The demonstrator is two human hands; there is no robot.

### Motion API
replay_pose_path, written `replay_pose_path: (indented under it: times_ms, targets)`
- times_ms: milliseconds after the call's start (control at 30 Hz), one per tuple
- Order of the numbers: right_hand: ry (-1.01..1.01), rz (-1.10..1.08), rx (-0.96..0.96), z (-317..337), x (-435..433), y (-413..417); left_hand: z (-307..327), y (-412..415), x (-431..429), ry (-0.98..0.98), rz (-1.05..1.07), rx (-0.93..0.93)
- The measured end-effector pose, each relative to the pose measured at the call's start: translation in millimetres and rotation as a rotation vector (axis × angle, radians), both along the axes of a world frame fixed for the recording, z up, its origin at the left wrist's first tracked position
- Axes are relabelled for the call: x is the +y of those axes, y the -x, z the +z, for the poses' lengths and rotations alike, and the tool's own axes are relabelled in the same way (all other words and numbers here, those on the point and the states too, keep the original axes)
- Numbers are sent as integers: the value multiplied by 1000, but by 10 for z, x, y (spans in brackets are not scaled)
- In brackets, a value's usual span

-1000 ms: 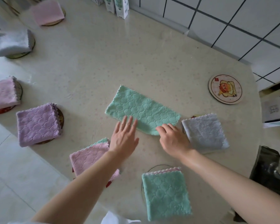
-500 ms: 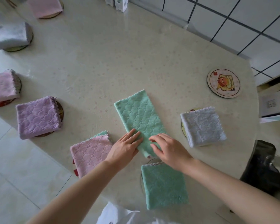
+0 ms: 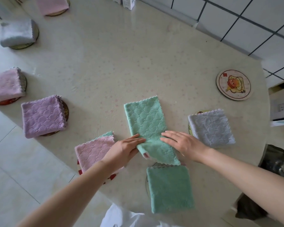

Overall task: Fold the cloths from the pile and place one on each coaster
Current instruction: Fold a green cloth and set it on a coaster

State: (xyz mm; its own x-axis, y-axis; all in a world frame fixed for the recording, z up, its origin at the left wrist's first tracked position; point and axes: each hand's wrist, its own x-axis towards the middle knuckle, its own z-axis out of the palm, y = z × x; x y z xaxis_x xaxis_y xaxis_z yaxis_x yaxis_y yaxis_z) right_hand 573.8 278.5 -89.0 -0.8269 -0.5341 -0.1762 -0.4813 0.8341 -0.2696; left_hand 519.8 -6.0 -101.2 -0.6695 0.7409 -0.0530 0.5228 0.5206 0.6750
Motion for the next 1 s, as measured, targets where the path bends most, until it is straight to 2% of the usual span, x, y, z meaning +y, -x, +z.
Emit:
replay_pose_path:
  times_ms: [67, 133, 200, 267, 400, 500, 800, 1000]
  targets:
    - [91, -51, -14, 5, -3, 84, 47, 67, 31, -10, 124, -38]
    - [211, -189, -129, 50, -46, 206, 106, 167, 95, 50, 260, -102]
    - [276, -395, -318, 135, -100, 380, 140, 301, 166, 108, 399, -265]
    - [353, -596, -419, 208, -169, 591, 138, 451, 231, 68, 533, -443]
    - [366, -765, -328, 150, -259, 966, 100, 730, 335, -46, 760, -702]
    - [333, -820, -391, 36, -281, 1114, 110, 813, 376, -60, 840, -856]
    - [345, -847, -403, -19, -272, 1087, 19, 749, 335, -109, 854, -864]
    - [330, -902, -393, -29, -318, 1059, -12, 734, 358, -37, 889, -787]
